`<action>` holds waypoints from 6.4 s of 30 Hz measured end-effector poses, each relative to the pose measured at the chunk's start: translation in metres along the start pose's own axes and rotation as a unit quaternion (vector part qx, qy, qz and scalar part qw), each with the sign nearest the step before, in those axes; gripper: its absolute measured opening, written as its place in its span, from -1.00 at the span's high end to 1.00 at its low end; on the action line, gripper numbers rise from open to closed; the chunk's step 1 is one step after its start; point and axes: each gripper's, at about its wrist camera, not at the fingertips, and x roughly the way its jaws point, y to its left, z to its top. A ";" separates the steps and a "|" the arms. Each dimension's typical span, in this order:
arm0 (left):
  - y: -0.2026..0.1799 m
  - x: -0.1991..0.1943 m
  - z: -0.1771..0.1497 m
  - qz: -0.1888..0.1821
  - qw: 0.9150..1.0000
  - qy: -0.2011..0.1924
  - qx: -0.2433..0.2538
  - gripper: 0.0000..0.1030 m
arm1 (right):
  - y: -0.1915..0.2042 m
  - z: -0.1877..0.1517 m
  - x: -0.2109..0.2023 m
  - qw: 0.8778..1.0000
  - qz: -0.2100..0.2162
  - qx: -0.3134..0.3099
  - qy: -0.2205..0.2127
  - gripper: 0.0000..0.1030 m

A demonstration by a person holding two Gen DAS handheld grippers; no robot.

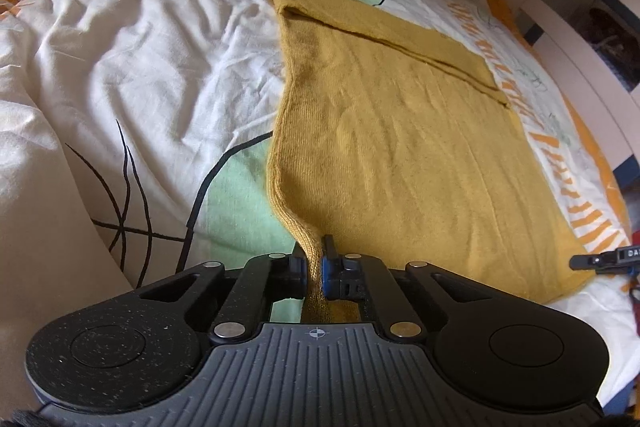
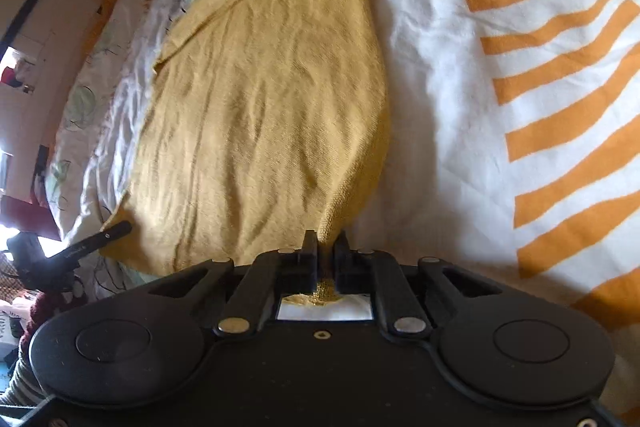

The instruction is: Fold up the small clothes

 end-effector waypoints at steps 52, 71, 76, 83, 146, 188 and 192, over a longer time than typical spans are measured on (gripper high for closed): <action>0.029 0.145 0.261 0.059 0.976 -0.180 -0.104 0.32 | -0.029 0.270 0.100 0.962 0.009 0.064 -0.266 0.34; -0.054 0.142 0.196 0.090 0.984 -0.090 0.127 -0.08 | 0.066 0.215 0.102 0.955 -0.111 -0.158 -0.227 -0.57; -0.057 0.166 0.197 0.096 0.983 -0.060 0.143 -0.08 | 0.085 0.209 0.129 0.950 -0.130 -0.206 -0.195 -0.57; -0.047 0.189 0.222 0.101 0.986 -0.043 0.127 -0.07 | 0.095 0.224 0.164 0.944 -0.167 -0.239 -0.155 -0.61; -0.017 0.144 0.157 0.103 0.992 -0.036 0.063 -0.62 | 0.129 0.166 0.174 0.928 -0.184 -0.270 -0.177 -0.99; 0.001 0.115 0.172 0.115 0.991 -0.060 0.021 -0.65 | 0.178 0.132 0.216 0.970 -0.051 -0.210 -0.115 -0.99; 0.002 0.114 0.172 0.115 0.991 -0.060 0.019 -0.65 | 0.180 0.123 0.218 0.967 -0.059 -0.220 -0.117 -0.99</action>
